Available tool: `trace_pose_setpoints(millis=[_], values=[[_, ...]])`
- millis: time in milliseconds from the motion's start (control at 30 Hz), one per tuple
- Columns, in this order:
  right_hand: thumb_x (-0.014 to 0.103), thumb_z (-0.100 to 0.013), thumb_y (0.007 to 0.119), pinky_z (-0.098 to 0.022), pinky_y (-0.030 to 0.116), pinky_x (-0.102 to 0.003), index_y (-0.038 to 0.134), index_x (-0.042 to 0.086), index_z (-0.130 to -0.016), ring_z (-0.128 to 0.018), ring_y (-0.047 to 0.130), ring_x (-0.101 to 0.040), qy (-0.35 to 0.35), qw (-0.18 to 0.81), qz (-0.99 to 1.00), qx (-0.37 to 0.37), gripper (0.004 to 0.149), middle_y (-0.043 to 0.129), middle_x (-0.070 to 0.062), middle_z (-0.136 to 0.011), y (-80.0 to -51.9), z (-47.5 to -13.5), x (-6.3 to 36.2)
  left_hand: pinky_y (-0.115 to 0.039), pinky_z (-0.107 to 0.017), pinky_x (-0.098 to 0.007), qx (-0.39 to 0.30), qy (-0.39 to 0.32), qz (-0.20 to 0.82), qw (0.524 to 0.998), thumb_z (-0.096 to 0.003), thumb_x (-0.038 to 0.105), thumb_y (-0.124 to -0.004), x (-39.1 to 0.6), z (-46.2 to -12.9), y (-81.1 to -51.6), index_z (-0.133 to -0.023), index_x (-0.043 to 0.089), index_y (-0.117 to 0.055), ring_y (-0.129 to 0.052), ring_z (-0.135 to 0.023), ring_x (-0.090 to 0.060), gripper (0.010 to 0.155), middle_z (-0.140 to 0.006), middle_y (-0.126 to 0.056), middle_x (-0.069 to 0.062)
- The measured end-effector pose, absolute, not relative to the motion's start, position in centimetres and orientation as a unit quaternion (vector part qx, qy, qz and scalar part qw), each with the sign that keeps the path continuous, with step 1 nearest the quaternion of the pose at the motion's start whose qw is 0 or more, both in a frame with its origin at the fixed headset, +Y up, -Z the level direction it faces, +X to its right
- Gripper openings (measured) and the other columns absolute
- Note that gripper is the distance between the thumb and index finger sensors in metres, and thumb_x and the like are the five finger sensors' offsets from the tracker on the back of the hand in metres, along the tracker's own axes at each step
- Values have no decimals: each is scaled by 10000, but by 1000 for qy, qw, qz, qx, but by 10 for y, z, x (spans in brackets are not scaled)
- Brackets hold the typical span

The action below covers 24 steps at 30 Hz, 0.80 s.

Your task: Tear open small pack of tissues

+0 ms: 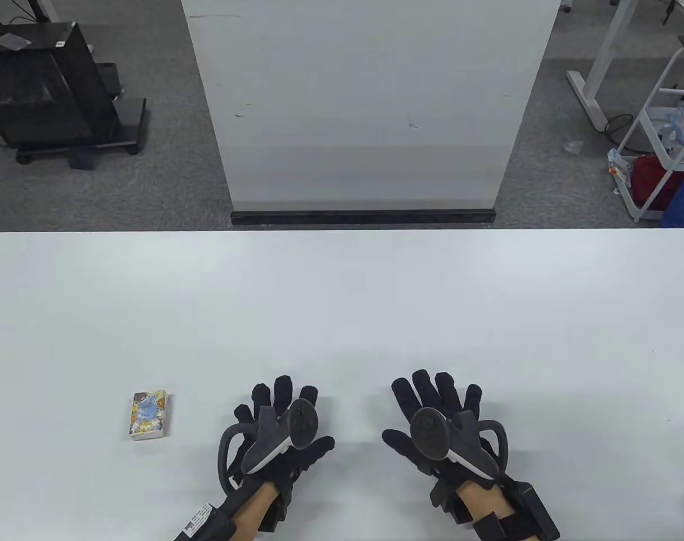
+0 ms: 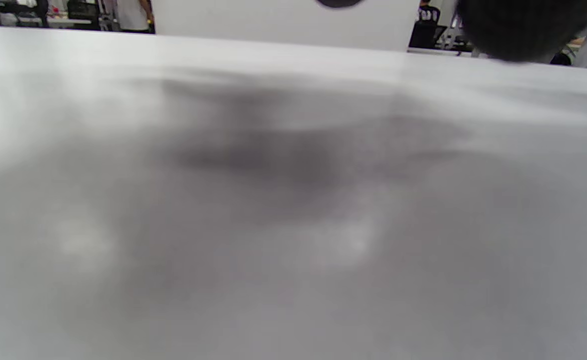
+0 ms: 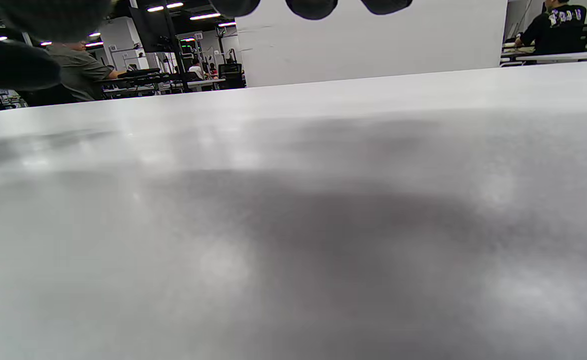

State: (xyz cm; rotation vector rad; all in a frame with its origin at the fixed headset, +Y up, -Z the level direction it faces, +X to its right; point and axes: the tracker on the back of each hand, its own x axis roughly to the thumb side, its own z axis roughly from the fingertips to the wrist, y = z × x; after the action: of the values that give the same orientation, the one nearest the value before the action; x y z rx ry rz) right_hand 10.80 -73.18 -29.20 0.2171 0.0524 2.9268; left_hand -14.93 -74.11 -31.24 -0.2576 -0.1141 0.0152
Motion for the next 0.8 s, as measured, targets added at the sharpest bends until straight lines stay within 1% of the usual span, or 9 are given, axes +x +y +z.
trace_pose_setpoints(millis=[200,300,400,567,700,733,800], values=[[746,-438,674,-727,280,-756,398,383,-1183,-1143,380,-438,25,109,992,60,874,373,-26,-1267,-735,-294,114,-286,-752,-745,-134,-56,1,989,-428,730,-662,-148,-314,-744,-1114,413,-254,-202,-1106,-519,859,-1215,-129,-85],[746,-438,674,-728,278,-756,397,384,-1183,-1144,380,-436,20,115,991,60,873,368,-24,-1267,-733,-294,114,-285,-754,-743,-126,-48,14,991,-426,729,-661,-154,-315,-738,-1113,409,-253,-207,-1109,-515,861,-1217,-131,-81],[744,-437,676,-730,280,-755,394,382,-1183,-1145,385,-434,15,116,991,65,876,373,-22,-1267,-731,-291,112,-291,-755,-742,-102,-27,35,994,-426,728,-665,-168,-319,-728,-1114,406,-256,-225,-1111,-517,863,-1218,-141,-83],[740,-435,686,-734,292,-751,394,386,-1181,-1143,404,-432,18,109,992,64,876,382,-22,-1266,-732,-292,112,-300,-757,-739,-69,40,71,994,-426,720,-672,-203,-324,-716,-1116,388,-260,-249,-1113,-514,869,-1220,-163,-86],[733,-433,700,-735,300,-750,395,382,-1181,-1139,421,-432,15,108,992,67,880,388,-22,-1264,-731,-291,110,-304,-755,-739,-44,131,113,984,-433,703,-690,-245,-326,-705,-1119,359,-256,-271,-1108,-525,881,-1219,-187,-105],[730,-434,705,-737,302,-748,397,382,-1180,-1139,425,-429,14,107,992,68,879,392,-24,-1263,-730,-291,110,-301,-755,-738,-39,143,118,982,-436,698,-695,-250,-326,-704,-1119,356,-256,-272,-1106,-526,882,-1218,-189,-109],[730,-431,708,-740,304,-746,397,383,-1179,-1139,430,-427,11,106,992,71,882,394,-21,-1262,-729,-289,109,-301,-754,-738,-15,200,130,971,-441,677,-716,-271,-326,-701,-1119,333,-246,-282,-1102,-532,894,-1216,-205,-118]])
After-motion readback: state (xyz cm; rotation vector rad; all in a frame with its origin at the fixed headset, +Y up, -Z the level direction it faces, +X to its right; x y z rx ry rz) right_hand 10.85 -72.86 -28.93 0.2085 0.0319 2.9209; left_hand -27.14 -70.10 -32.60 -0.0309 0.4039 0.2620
